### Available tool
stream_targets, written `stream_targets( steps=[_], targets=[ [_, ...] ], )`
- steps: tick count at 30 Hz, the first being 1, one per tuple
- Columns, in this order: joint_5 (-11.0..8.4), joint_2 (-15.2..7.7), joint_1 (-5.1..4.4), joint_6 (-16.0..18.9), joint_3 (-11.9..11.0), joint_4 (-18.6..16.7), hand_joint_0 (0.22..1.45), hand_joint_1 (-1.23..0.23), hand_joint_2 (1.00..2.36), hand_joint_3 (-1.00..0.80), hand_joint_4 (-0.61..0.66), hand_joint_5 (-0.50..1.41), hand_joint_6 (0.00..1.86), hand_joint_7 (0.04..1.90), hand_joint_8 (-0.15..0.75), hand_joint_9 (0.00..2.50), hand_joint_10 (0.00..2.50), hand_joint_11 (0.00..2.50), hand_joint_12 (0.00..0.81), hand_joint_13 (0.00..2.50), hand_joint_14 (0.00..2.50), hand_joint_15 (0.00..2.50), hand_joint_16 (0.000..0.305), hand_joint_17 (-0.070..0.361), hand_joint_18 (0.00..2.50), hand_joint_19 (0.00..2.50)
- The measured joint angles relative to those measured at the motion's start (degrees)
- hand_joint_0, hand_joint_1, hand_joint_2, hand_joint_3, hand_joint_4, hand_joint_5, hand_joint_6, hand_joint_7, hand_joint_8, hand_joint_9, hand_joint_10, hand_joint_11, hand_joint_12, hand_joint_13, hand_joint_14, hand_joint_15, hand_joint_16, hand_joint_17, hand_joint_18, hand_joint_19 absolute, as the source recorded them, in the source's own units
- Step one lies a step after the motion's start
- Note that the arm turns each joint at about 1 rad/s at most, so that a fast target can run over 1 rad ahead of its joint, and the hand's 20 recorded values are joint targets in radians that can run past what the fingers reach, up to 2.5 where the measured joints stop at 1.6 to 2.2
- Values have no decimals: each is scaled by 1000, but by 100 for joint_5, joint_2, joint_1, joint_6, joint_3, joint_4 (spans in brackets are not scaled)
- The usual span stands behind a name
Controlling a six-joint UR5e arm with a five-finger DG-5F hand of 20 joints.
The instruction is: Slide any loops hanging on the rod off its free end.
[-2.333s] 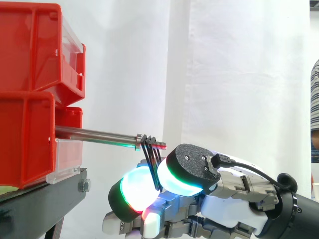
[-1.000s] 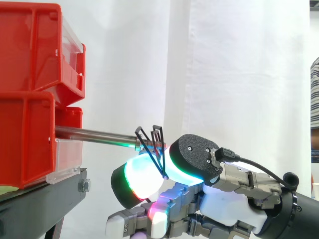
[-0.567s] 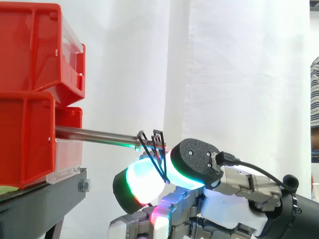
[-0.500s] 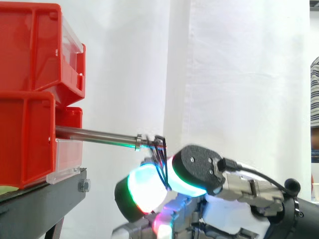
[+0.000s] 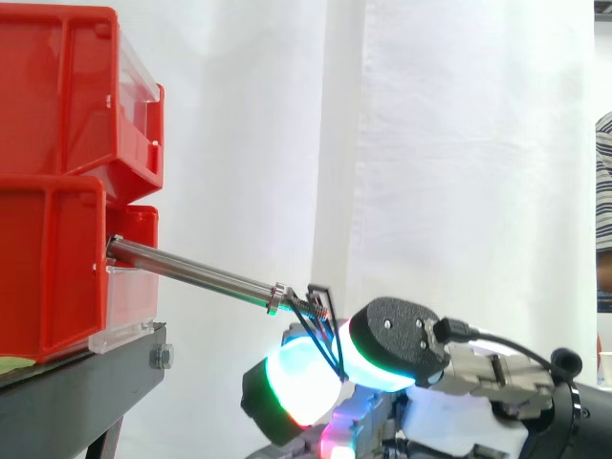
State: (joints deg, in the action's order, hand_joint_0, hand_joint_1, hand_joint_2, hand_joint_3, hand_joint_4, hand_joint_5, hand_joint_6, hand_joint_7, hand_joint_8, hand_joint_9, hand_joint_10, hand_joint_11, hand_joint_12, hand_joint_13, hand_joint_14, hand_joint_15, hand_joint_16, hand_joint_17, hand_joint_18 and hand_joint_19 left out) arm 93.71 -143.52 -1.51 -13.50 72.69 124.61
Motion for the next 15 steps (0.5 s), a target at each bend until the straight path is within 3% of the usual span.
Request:
stream_targets(
  steps=[12,15],
  targets=[
    [210,302,95,-177,7,921,460,-700,1614,-80,-113,-84,875,1044,322,1177,9,291,400,762,4,94,60,135,810,269],
    [233,318,115,-210,7,1023,422,-634,1767,-123,-89,-81,874,1043,325,1187,9,291,405,767,4,96,62,139,813,271]
  ],
)
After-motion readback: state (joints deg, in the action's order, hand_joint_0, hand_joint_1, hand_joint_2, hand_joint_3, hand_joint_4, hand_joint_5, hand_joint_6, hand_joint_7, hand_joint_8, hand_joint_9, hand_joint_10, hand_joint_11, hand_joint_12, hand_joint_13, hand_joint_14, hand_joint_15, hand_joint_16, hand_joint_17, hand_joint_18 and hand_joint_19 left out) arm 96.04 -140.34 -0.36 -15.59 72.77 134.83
